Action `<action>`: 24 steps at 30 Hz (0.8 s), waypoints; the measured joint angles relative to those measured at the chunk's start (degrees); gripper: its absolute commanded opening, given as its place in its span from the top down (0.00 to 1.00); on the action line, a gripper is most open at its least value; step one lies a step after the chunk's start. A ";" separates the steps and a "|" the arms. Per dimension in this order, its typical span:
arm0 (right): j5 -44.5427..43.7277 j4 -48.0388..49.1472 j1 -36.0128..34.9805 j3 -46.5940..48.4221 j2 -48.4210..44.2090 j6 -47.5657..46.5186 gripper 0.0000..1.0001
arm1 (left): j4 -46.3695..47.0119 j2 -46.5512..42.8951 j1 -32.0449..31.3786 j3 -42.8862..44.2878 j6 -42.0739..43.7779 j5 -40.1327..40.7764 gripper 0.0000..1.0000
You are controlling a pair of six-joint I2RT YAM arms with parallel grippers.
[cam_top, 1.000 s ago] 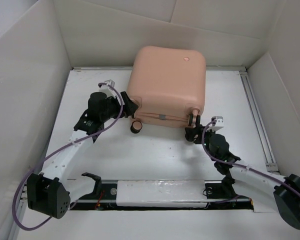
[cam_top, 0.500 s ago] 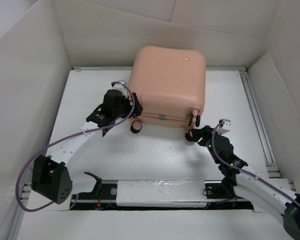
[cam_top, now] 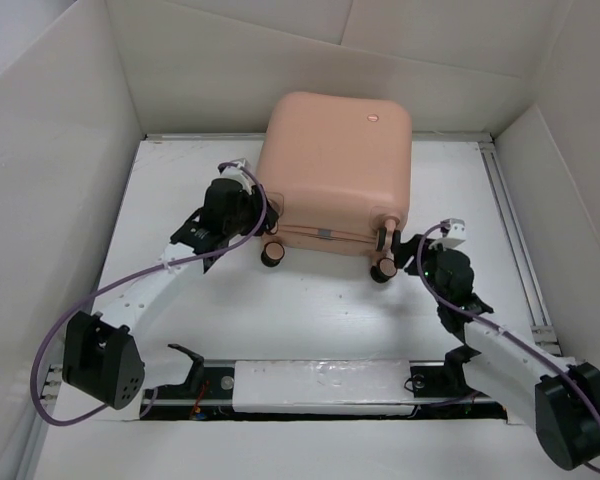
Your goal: Pack the luggage
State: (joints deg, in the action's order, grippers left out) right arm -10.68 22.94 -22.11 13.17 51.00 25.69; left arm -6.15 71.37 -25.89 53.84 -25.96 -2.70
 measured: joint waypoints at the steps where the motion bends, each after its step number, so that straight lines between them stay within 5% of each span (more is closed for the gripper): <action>1: 1.99 1.18 1.68 -0.02 0.09 -0.46 0.42 | -0.07 -0.37 0.02 0.00 -0.13 0.00 1.00; 7: 14.32 8.63 8.85 0.02 4.00 -3.19 0.47 | -0.90 -1.44 0.13 0.00 -1.64 -0.61 1.00; 16: 24.94 10.08 10.19 0.59 6.91 -7.08 0.45 | 0.42 -2.82 0.13 -1.70 -2.67 -1.55 1.00; 24: 27.89 10.12 11.21 2.69 9.70 -8.63 0.63 | 2.25 -3.74 0.13 -3.41 -3.56 -2.19 1.00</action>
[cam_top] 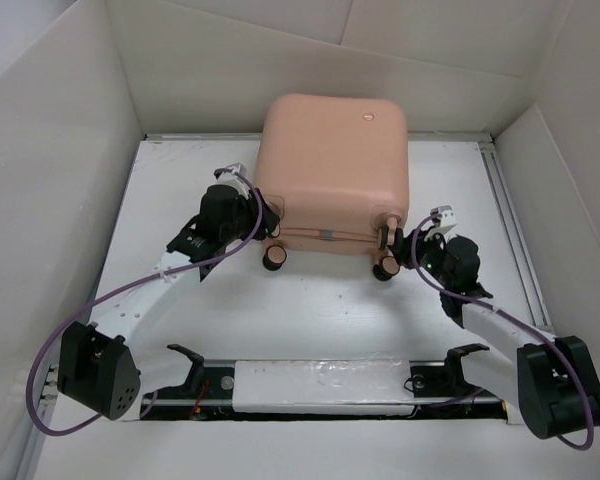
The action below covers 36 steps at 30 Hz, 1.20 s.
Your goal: Pack the luggage
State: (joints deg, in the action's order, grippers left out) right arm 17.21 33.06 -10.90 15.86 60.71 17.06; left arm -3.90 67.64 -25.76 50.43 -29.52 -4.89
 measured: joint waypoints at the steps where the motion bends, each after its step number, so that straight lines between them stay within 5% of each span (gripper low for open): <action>1: -0.04 0.00 0.00 0.24 0.31 0.00 0.64 | 0.13 -0.04 0.00 -0.13 -0.13 -0.02 1.00; 15: -2.75 6.56 0.00 0.57 5.77 3.93 0.87 | 1.29 -0.98 0.15 -1.33 -1.42 -0.09 1.00; 17: -4.11 6.95 -0.11 0.26 5.73 4.98 0.76 | 1.51 -1.09 0.15 -1.57 -1.49 -0.11 1.00; 19: -6.14 6.99 -0.44 0.11 5.68 5.64 0.52 | 1.66 -1.20 0.15 -1.75 -1.57 -0.15 1.00; 21: -7.80 6.67 -0.39 0.02 5.77 5.79 0.52 | 1.81 -1.31 0.24 -1.86 -1.62 -0.31 1.00; 33: -5.79 15.50 -0.72 0.50 11.85 5.20 0.96 | 3.13 -1.92 0.37 -3.02 -3.39 -0.46 1.00; 36: -5.92 16.87 -0.66 0.50 12.87 4.87 1.00 | 3.28 -1.95 0.37 -3.10 -3.61 -0.46 1.00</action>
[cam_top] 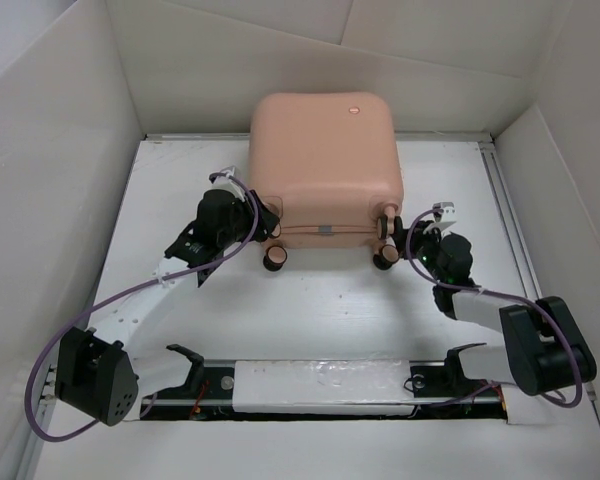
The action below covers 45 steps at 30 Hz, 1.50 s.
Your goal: Pack the luggage
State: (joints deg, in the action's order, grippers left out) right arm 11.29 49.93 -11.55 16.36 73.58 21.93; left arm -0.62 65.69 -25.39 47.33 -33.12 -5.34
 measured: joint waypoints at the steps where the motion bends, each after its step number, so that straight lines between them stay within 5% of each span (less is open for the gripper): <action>1: -0.15 0.33 0.00 -0.02 0.20 0.00 1.00 | -0.02 -0.02 0.00 0.00 -0.04 0.00 1.00; 10: -7.98 8.50 -5.18 -3.08 2.40 2.64 1.00 | 2.58 -0.50 0.48 -1.68 -2.12 -1.36 1.00; 23: -63.04 27.36 -40.61 -4.07 16.81 1.75 1.00 | 5.49 -1.84 3.76 -4.02 -2.08 -0.11 1.00; 31: -80.21 30.69 -48.76 2.80 26.12 -6.01 1.00 | 6.62 -2.38 3.76 -4.81 -1.77 0.42 1.00; 37: -71.17 26.56 -63.67 3.52 28.02 -8.15 1.00 | 6.86 -2.86 -0.28 -5.75 -6.25 -4.35 1.00; 45: -56.13 15.23 -59.78 14.73 20.39 -7.74 1.00 | 6.62 -4.11 -0.50 -6.45 -8.48 -4.35 1.00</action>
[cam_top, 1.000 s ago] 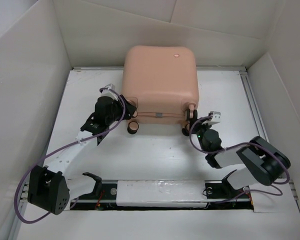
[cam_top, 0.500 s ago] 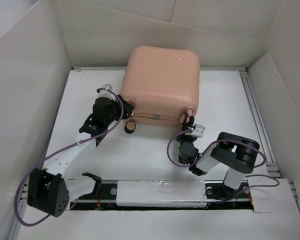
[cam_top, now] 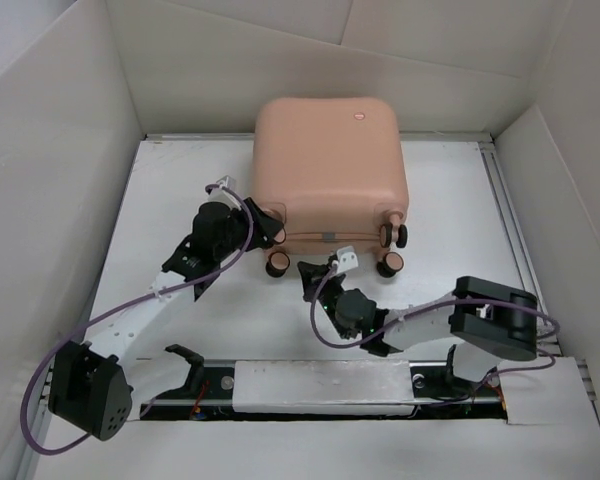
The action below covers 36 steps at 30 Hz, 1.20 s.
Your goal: Pack the luggage
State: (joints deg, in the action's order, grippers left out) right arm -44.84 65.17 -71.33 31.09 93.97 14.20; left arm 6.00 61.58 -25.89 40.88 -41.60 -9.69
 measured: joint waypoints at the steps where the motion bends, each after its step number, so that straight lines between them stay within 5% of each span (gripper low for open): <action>1: 0.02 -1.14 -0.28 -0.17 -1.42 0.87 1.00 | -0.48 -0.50 0.00 0.00 0.31 0.70 1.00; 7: -1.99 -2.99 3.61 -17.31 -14.86 11.65 0.89 | -4.33 -3.80 -0.26 -0.11 2.36 3.15 1.00; 10: -0.20 -2.86 12.76 -25.97 -14.34 15.10 0.71 | -3.82 -4.59 -0.33 -1.05 2.49 3.32 1.00; 16: 8.15 -0.11 23.54 -24.44 -13.27 14.99 0.53 | -2.34 -6.82 -0.48 -2.99 2.60 5.05 1.00; 27: 27.98 15.82 37.64 -27.41 -4.68 10.93 0.50 | 0.63 -10.80 -0.76 -6.64 2.73 7.21 1.00; 36: 23.21 18.40 33.64 -27.41 -2.43 8.74 0.49 | -0.31 -11.96 -0.72 -6.80 3.65 7.85 1.00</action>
State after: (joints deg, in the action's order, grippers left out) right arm -21.63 83.57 -37.69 3.68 91.55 22.94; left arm 5.69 49.63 -26.61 34.09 -37.95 -1.85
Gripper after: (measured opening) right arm 0.500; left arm 0.439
